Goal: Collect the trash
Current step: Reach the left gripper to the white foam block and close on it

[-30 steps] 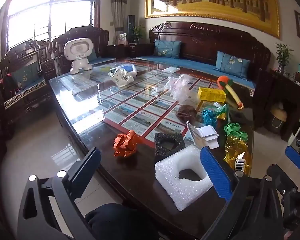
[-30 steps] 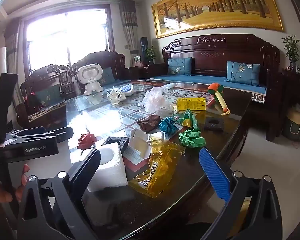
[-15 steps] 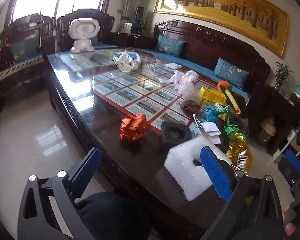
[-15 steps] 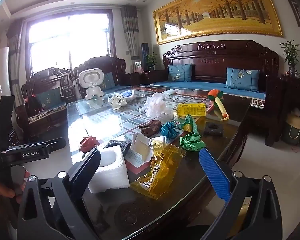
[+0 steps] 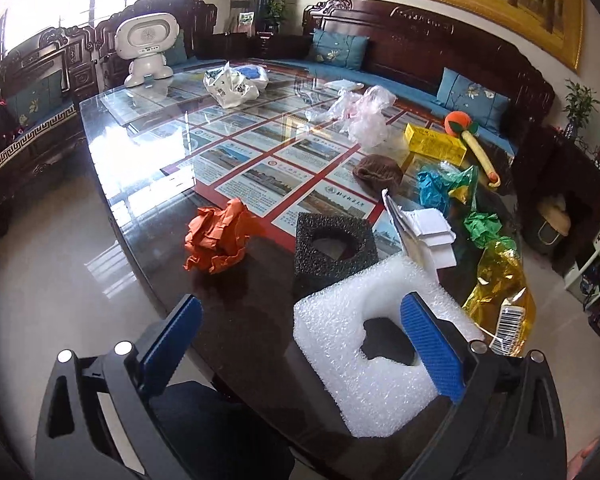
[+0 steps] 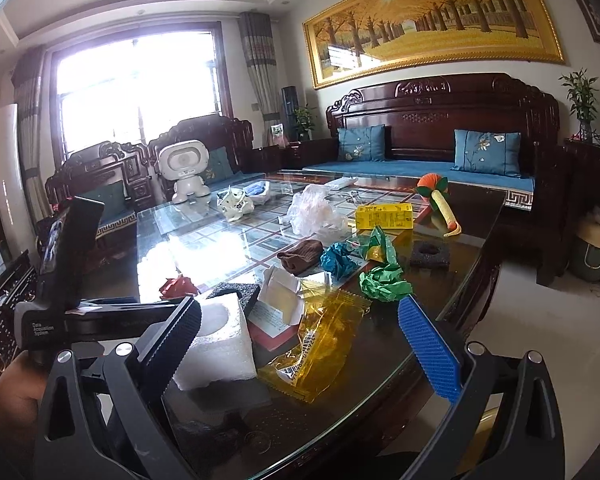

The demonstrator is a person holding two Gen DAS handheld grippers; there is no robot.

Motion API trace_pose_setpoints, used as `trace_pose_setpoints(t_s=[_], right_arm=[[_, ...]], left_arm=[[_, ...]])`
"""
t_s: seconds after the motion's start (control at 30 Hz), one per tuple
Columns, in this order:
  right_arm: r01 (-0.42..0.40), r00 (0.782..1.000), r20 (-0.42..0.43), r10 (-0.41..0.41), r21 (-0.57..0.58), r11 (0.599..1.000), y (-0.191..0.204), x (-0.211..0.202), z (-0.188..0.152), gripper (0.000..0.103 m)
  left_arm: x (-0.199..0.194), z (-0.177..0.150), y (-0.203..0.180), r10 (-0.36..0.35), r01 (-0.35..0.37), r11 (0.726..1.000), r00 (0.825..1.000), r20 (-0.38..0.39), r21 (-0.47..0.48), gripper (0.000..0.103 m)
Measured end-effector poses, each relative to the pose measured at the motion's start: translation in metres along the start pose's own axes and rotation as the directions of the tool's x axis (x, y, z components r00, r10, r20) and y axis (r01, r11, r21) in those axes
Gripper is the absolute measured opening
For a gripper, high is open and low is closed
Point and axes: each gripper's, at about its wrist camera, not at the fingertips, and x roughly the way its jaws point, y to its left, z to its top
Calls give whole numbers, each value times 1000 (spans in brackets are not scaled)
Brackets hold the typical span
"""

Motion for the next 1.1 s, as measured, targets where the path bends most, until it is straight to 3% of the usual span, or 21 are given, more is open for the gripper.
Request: trace_pose_setpoints(t_s=[0.13, 0.77, 0.83, 0.97, 1.1], right_arm=[[-3, 1000, -11, 4, 14, 1000, -5, 6, -1, 95], [-33, 999, -31, 34, 20, 999, -1, 10, -8, 95], [-30, 999, -34, 31, 15, 999, -1, 10, -9, 95], [-22, 999, -43, 22, 7, 1000, -2, 13, -9, 95], [-22, 998, -54, 23, 20, 1000, -4, 19, -10, 95]], left_arm=[[16, -5, 1, 6, -6, 1000, 999, -46, 3, 99], [8, -16, 7, -8, 8, 1000, 1000, -13, 8, 100], [6, -18, 8, -28, 28, 1000, 1000, -3, 10, 96], [0, -21, 0, -119, 118, 992, 993, 11, 54, 58], [0, -21, -2, -142, 141, 988, 990, 15, 61, 57]])
